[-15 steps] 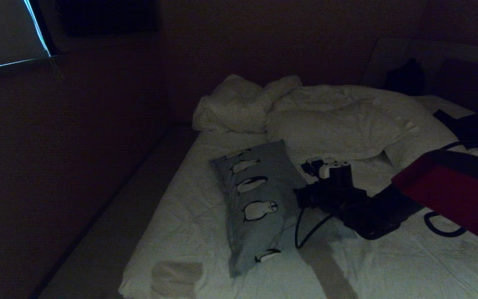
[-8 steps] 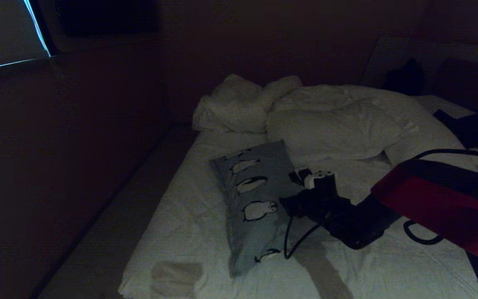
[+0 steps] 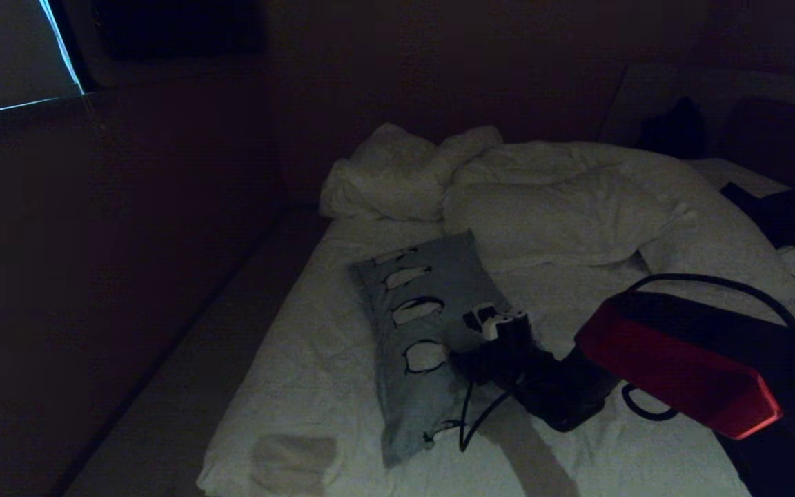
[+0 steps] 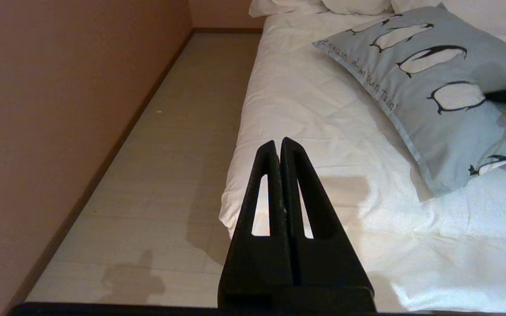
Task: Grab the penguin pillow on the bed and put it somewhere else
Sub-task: Pick up the pillow
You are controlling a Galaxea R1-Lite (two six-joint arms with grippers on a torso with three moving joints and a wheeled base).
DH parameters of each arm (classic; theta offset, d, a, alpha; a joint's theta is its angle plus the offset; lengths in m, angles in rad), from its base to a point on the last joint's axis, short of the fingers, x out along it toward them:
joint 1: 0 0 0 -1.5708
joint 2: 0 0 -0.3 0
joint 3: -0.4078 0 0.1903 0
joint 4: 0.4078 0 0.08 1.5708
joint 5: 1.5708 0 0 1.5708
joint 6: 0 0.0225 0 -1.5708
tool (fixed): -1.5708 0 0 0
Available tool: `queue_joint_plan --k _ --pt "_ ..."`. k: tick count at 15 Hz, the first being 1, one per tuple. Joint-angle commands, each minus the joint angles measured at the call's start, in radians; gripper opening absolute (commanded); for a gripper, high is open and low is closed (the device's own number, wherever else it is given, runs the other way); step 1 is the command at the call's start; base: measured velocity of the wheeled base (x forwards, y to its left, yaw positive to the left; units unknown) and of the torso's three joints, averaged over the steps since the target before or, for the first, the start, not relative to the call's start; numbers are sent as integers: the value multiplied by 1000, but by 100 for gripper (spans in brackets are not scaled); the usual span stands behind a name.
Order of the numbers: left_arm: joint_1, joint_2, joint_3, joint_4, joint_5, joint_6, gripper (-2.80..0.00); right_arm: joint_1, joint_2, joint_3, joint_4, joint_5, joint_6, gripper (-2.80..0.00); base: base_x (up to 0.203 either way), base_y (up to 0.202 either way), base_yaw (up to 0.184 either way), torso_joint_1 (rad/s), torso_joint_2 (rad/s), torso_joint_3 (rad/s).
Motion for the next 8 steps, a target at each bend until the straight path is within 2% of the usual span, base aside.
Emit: queue_joint_plan --k 1,8 --pt "0 0 2 0 0 -1 -280 1 57 -23 4 -3 1 0 0 0 0 0 0 0" --pt "0 0 2 0 0 -1 -280 11 70 -20 5 -34 -8 0 0 0 0 0 0 0"
